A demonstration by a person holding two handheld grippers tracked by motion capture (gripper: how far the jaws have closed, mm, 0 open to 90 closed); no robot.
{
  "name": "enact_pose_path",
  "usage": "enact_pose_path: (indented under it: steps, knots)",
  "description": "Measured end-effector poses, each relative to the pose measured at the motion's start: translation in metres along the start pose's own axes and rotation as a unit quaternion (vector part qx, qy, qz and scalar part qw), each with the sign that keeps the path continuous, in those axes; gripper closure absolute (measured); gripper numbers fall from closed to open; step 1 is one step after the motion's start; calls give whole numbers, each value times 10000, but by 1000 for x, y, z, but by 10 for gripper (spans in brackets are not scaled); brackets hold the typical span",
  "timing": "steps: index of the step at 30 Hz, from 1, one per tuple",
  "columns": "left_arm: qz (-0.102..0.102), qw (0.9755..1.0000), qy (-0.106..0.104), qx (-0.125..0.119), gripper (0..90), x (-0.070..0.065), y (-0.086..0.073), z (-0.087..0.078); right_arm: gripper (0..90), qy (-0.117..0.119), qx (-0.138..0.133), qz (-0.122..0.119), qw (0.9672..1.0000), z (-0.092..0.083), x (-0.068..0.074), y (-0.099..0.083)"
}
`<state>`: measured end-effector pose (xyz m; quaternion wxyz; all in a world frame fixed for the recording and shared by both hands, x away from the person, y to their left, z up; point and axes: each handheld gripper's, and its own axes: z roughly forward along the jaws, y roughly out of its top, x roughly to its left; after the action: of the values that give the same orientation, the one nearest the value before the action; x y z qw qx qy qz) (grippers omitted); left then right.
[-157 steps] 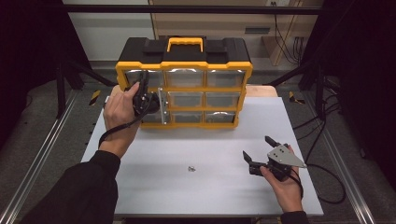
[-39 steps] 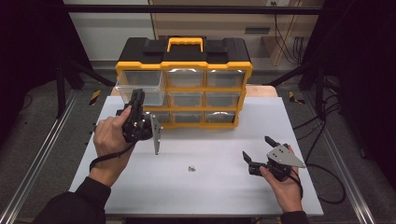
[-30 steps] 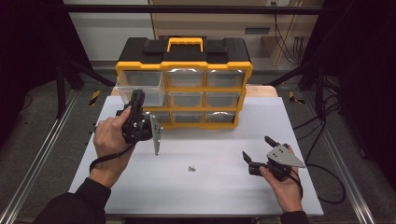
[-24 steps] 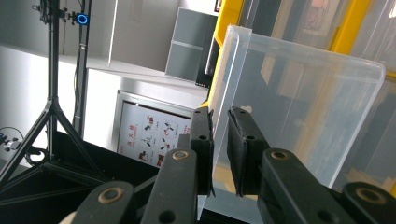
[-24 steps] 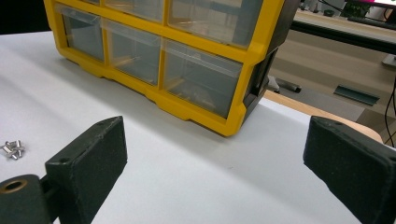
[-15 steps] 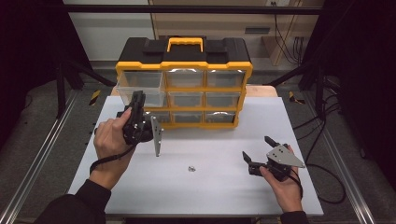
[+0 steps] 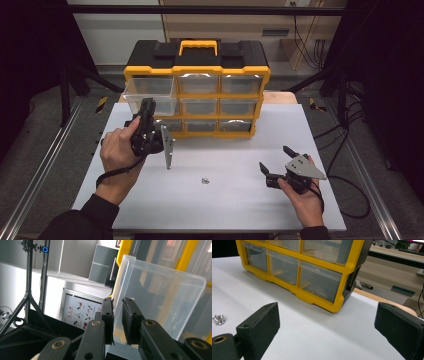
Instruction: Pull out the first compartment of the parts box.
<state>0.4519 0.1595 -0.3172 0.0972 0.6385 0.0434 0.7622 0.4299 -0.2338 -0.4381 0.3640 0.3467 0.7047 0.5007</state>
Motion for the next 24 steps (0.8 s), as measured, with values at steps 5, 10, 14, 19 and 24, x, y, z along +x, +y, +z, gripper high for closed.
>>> enact_pose_path:
  steps: [5,10,14,19,24]
  knots:
    - [-17,10000,3,-6,791,-1,0,-2,62,-3,0,-15,10000,0,0,0]
    - [-49,10000,-22,13,790,-2,1,-4,62,1,3,-8,10000,0,0,0]
    - [-66,10000,-32,14,788,-2,1,-4,62,-1,-4,-16,10000,0,0,0]
    - [-78,9999,-59,-112,786,-2,4,-6,62,-5,2,-17,10000,1,0,0]
    - [16,9997,-19,-223,818,-1,13,-5,62,2,13,-11,10000,0,0,0]
